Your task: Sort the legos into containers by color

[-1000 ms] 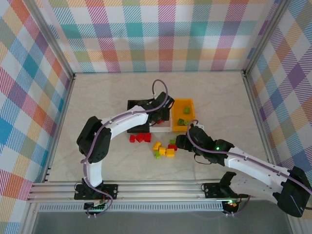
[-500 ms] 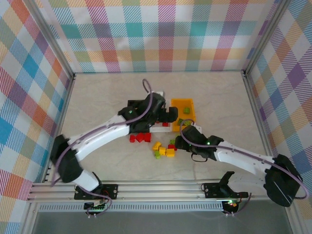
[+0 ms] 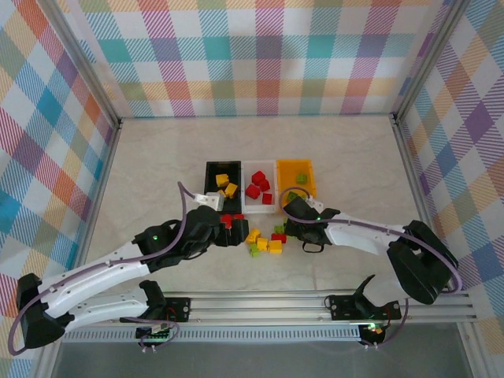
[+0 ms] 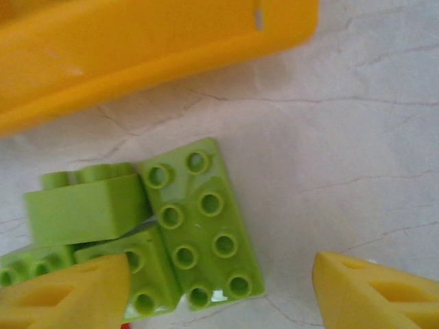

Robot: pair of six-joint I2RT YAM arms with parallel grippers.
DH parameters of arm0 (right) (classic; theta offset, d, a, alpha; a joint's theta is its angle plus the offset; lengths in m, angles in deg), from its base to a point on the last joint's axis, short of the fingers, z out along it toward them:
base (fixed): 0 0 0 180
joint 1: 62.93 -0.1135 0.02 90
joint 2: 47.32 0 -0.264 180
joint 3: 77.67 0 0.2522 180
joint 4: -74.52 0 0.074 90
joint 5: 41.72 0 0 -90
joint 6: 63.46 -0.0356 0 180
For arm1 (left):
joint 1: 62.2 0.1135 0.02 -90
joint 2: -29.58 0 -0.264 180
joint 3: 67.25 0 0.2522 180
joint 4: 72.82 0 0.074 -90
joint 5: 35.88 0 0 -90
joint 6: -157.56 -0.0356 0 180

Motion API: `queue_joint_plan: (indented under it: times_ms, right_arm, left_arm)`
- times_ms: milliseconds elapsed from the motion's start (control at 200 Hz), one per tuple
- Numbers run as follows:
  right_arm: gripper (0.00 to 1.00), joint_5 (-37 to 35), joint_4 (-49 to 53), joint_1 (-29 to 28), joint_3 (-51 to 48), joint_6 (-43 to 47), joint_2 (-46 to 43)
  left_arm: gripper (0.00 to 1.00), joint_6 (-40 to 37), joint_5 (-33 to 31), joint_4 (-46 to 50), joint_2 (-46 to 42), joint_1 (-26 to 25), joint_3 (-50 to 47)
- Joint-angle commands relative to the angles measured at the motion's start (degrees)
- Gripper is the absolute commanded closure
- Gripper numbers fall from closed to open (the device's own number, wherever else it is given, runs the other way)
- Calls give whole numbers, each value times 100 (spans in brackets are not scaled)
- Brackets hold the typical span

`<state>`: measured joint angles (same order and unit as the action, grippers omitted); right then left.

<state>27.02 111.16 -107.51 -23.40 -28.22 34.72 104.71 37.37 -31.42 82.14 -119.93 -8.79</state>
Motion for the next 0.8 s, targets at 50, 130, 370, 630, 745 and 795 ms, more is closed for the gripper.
queue_joint_plan:
  times_ms: [50, 130, 370, 630, 745, 795]
  right_arm:
    - [33, -61, 444, 46, -162, -450, 171]
    - [34, -10, 652, 39, -385, -711, -108]
    - [33, -255, 1744, 45, -904, -1107, -1940]
    - [26, 423, 1112, -33, -614, 60, -2003]
    - [27, 558, 858, -124, -434, 286, -1431]
    - [27, 603, 771, -146, -371, 336, -1197]
  left_arm:
    - [0, 122, -353, 108, -137, -62, -150]
    - [0, 131, -337, 56, -154, -61, -201]
    - [0, 247, -444, -131, -367, -55, -499]
    - [0, 291, -505, 98, -679, -45, -638]
    - [0, 322, -554, 203, -888, -45, -730]
    - [0, 350, -591, 250, -959, -45, -761]
